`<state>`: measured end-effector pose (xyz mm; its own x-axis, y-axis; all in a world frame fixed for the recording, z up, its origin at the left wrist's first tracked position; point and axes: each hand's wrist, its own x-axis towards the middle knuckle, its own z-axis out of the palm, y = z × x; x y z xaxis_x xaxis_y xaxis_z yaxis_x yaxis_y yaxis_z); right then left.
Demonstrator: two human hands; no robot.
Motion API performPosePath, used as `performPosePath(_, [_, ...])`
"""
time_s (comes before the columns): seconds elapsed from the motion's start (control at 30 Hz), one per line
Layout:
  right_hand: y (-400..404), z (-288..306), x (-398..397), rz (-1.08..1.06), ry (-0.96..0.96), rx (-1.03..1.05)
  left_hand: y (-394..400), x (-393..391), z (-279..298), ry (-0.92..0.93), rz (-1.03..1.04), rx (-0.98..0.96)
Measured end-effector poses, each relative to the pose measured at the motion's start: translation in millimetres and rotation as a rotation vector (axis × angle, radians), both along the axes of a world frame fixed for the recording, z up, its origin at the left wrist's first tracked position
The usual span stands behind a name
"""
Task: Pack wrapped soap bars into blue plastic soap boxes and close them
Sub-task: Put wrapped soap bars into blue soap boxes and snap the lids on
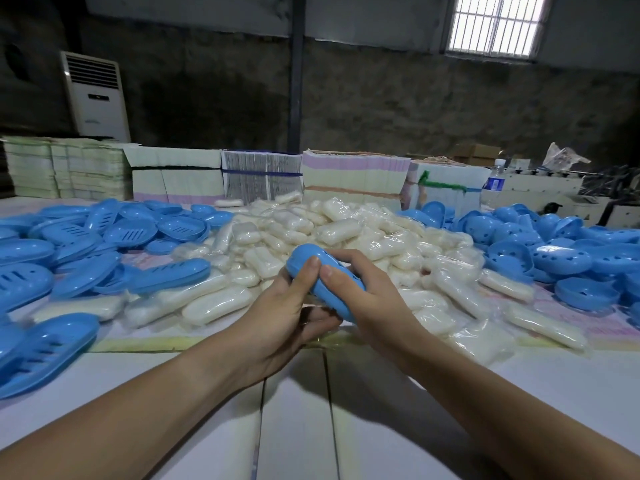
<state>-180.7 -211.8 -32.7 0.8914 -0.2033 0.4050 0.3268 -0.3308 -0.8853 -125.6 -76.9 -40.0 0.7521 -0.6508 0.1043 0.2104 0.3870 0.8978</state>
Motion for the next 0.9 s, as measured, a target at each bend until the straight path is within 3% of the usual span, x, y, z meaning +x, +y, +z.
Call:
performPosePath(0.37, [3.3, 1.3, -4.4, 0.085, 0.066, -0.048, -0.9, 0.2, 1.0, -0.098, 0.068, 0.154])
performPosePath(0.63, [2.3, 0.1, -2.0, -0.014, 0.064, -0.216, -2.3, 0.4, 2.8, 0.034, 0.050, 0.027])
performPosePath(0.9, [-1.9, -2.7, -2.2, -0.058, 0.081, -0.353, -1.6, 3.0, 0.0, 0.065, -0.018, 0.039])
